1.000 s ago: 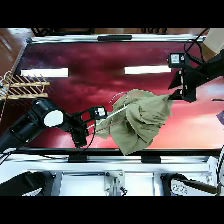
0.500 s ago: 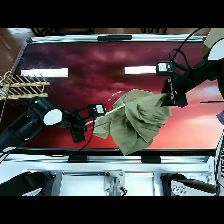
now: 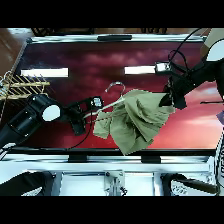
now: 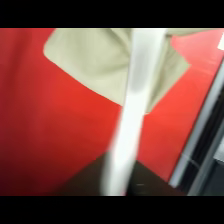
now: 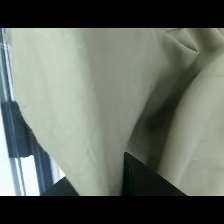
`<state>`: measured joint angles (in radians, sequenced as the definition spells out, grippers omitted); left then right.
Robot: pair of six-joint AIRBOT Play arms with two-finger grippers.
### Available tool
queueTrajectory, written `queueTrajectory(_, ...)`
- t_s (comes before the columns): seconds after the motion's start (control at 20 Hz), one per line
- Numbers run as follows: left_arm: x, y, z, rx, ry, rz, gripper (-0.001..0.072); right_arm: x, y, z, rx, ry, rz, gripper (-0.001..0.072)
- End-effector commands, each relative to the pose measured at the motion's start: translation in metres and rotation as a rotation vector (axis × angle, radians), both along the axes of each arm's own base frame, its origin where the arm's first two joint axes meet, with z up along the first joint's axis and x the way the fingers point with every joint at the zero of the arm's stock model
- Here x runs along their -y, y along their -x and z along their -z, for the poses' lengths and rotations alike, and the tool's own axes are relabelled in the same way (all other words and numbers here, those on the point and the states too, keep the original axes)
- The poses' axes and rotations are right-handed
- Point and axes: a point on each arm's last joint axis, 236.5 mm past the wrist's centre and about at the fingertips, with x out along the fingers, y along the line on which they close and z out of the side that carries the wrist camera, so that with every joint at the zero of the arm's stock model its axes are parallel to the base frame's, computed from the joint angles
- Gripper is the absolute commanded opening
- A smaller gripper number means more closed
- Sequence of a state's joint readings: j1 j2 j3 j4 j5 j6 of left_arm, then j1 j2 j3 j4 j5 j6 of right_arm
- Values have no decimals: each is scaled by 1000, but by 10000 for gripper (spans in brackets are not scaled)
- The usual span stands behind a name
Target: Fold the shirts.
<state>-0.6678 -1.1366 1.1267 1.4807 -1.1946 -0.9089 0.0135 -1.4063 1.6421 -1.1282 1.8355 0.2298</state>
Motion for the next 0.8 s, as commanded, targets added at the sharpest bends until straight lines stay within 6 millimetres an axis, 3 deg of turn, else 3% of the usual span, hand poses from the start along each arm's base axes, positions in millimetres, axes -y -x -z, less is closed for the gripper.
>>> queueTrajectory(0.0,1,-12,-4,50,8,-5,551,-5,4,-3,-38,-19,45,52)
queueTrajectory(0.05,-4,-17,-4,68,-9,-26,643,-6,6,-6,-35,-23,53,51)
queueTrajectory(0.15,-16,-28,-8,123,-62,-31,686,-6,8,-12,-26,-22,67,50)
queueTrajectory(0.3,-37,-44,-16,193,-142,-59,689,-7,13,-23,-17,-27,114,47)
queueTrajectory(0.6,-69,-59,-32,197,-103,-213,690,-13,24,-43,16,-60,130,46)
queueTrajectory(0.75,-71,-46,-24,75,-38,-273,690,-11,24,-44,10,-49,163,46)
